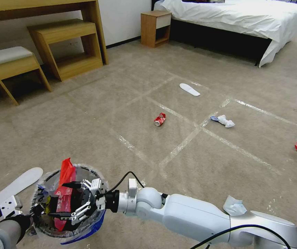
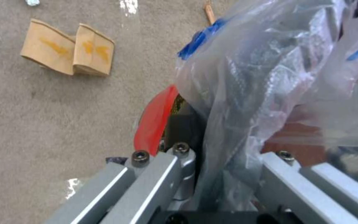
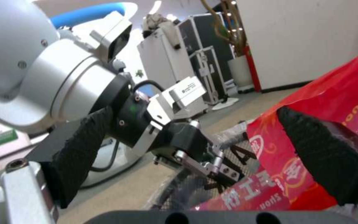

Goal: Pick up the trash bin and place the garbage on the floor into it.

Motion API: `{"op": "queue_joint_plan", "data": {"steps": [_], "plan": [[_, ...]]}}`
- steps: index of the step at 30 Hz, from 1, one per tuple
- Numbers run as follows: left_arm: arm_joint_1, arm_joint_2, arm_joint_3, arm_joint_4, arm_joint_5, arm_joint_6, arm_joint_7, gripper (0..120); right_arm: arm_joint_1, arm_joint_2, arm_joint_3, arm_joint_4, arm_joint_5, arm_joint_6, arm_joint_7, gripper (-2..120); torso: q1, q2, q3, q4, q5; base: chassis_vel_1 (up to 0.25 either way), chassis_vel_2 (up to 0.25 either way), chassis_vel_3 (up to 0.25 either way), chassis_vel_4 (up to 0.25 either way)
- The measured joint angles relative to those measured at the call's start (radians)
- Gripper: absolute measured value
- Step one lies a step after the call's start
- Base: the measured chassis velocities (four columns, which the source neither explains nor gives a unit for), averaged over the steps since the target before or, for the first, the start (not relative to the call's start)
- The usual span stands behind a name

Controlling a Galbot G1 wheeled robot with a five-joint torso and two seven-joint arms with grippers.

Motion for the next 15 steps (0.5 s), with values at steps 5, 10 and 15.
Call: {"op": "queue_joint_plan", "data": {"steps": [5,10,15], "plan": [[0.0,0.002,-0.003,0.0,0.0,0.0,0.0,0,0.007,-0.034,-0.029,0.007,-0.011,-0.008,0.011,100,0.0,0.0,0.0,0.0,0.0001,0.0,0.0,0.0,0.0],[0.0,-0.002,0.0,0.0,0.001,0.0,0.0,0,0.014,-0.048,-0.047,-0.001,-0.024,-0.007,0.016,100,0.0,0.0,0.0,-0.0001,0.0001,0.0,0.0,0.0,0.0],[-0.003,-0.005,0.007,0.002,0.004,0.0,0.0,0,0.025,-0.039,-0.056,-0.025,-0.037,0.001,0.028,100,0.0,0.0,0.0,0.0,0.0,0.0,0.0,0.0,0.0]]}}
